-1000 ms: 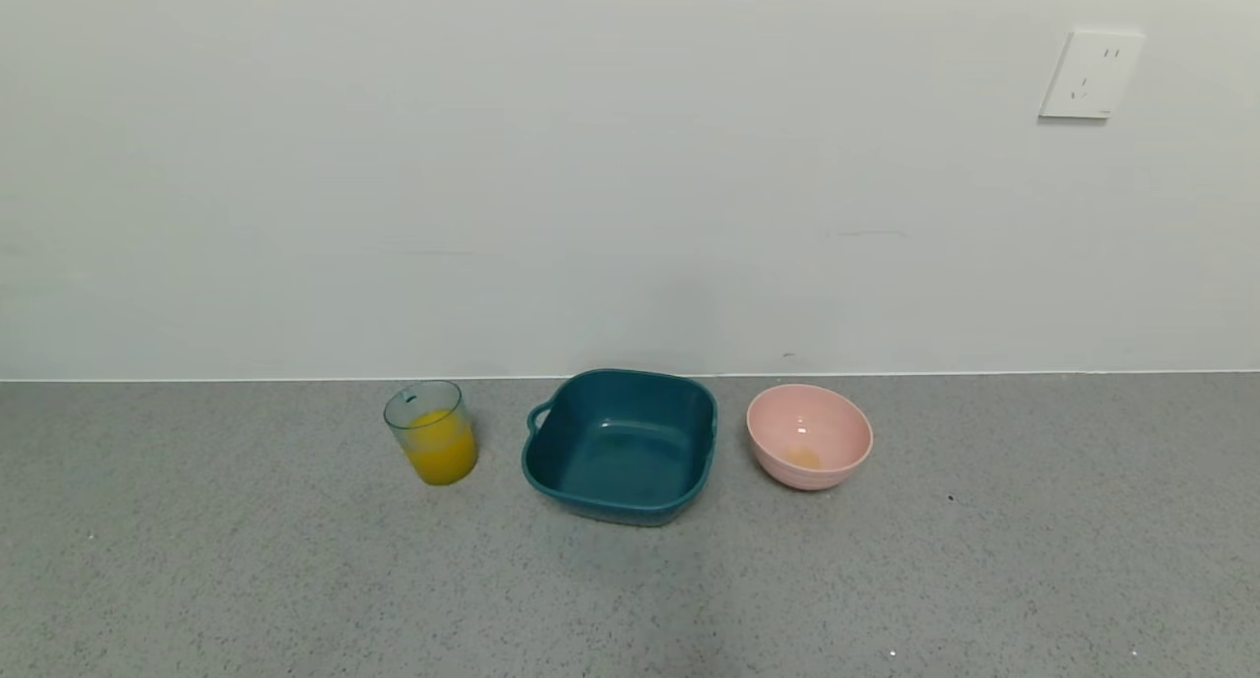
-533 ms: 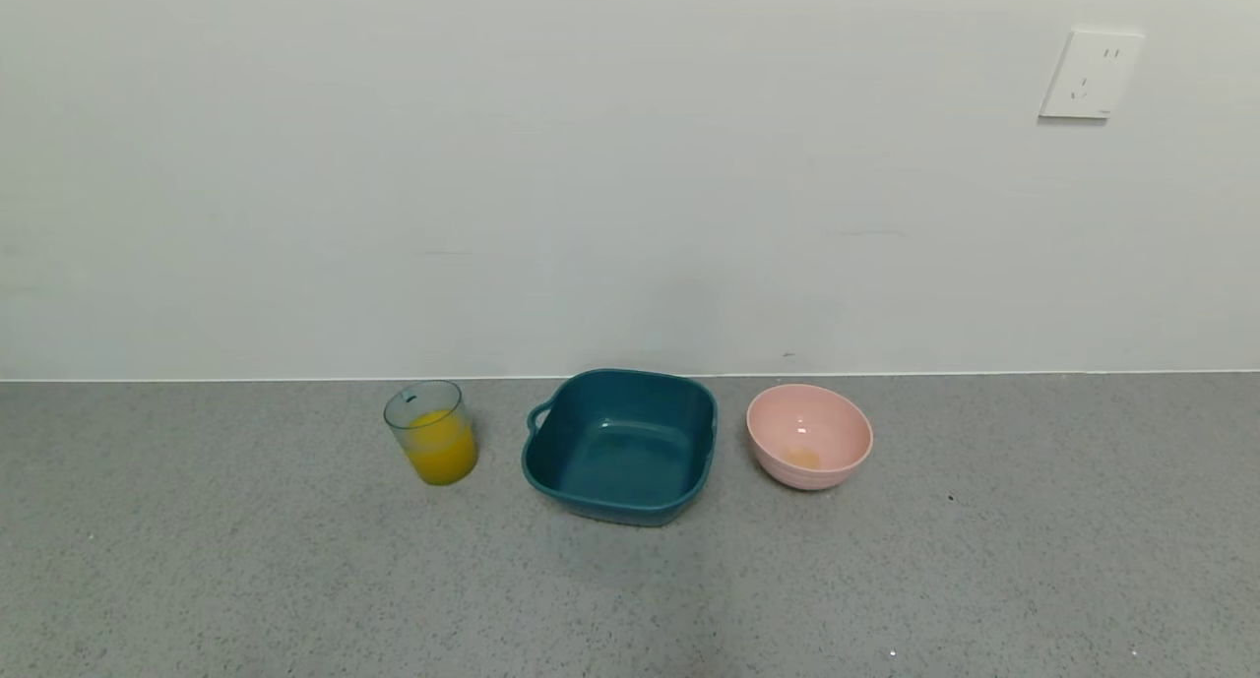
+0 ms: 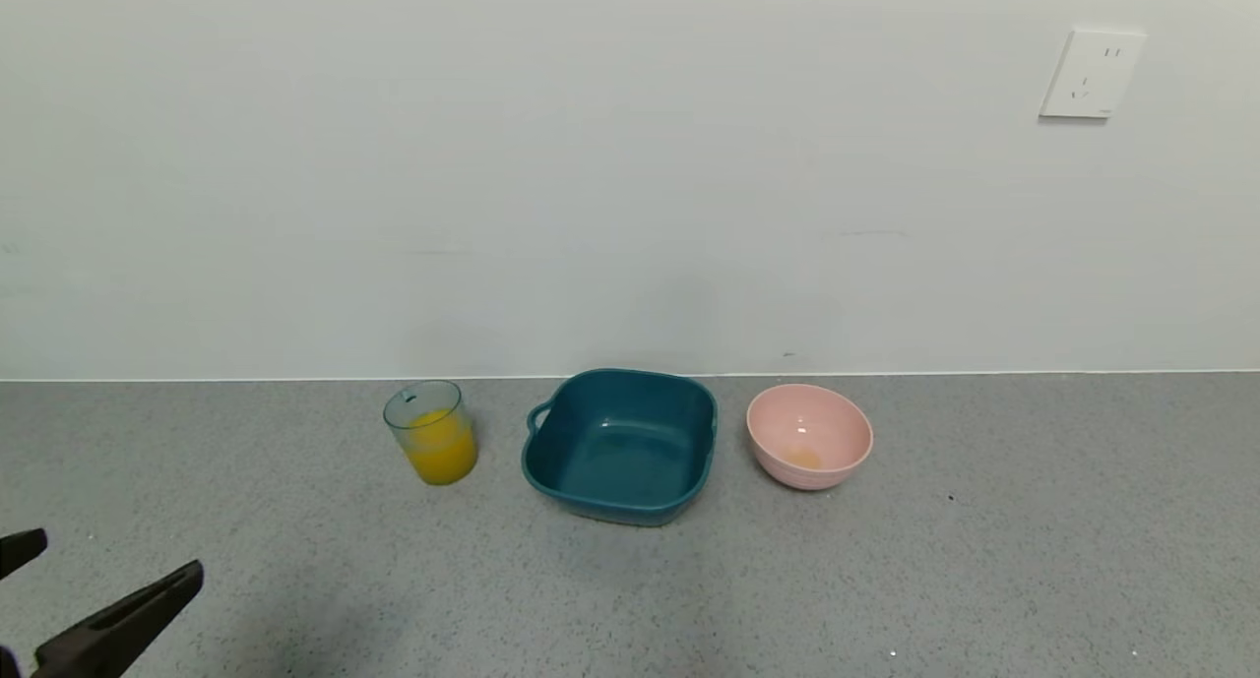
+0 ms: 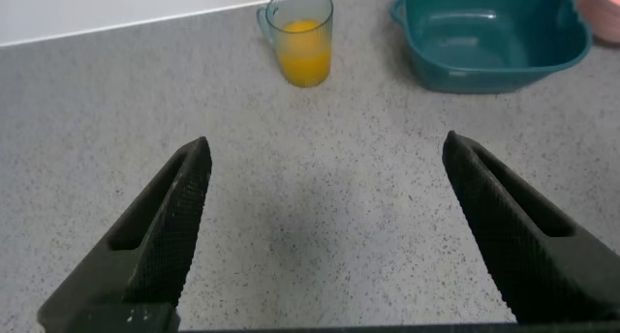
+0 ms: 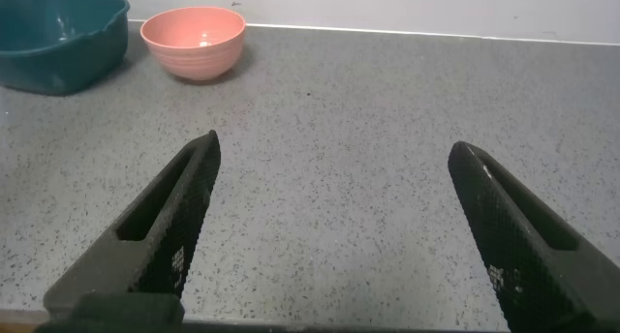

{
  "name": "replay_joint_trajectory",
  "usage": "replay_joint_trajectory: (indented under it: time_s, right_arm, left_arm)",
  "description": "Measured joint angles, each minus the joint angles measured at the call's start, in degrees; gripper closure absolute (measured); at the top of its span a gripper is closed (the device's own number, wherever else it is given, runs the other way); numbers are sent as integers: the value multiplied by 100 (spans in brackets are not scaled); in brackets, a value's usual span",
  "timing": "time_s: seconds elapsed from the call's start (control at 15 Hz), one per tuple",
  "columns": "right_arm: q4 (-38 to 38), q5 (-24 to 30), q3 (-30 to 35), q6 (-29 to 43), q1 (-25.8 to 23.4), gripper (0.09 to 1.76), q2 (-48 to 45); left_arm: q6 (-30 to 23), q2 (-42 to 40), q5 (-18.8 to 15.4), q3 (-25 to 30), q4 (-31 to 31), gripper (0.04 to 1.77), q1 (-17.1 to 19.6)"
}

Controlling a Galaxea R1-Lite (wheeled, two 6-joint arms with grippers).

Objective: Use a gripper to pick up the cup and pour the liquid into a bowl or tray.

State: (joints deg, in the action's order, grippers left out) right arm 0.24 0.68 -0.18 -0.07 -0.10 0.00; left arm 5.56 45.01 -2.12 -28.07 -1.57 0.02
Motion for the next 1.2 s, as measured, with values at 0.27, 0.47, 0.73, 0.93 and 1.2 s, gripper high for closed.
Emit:
replay_joint_trajectory:
  time_s: [0.27,0.47,0.73,0.93,1.2]
  right_arm:
    - [2,-2,0,0,0,14,0]
    - [2,-2,0,0,0,14,0]
    - [2,-2,0,0,2,14,0]
    - [0,-2,0,0,2,14,0]
    - [0,-2,0,0,0,14,0]
  left_arm:
    - [-7,1191,-13,-12,347,9,38]
    - [0,1952,-24,-12,485,9,41]
    - [-16,2859,-2,24,1080,9,35]
    - [-27,3567,9,126,1865,9,18]
    - [-33,4402,4,274,2811,9,2]
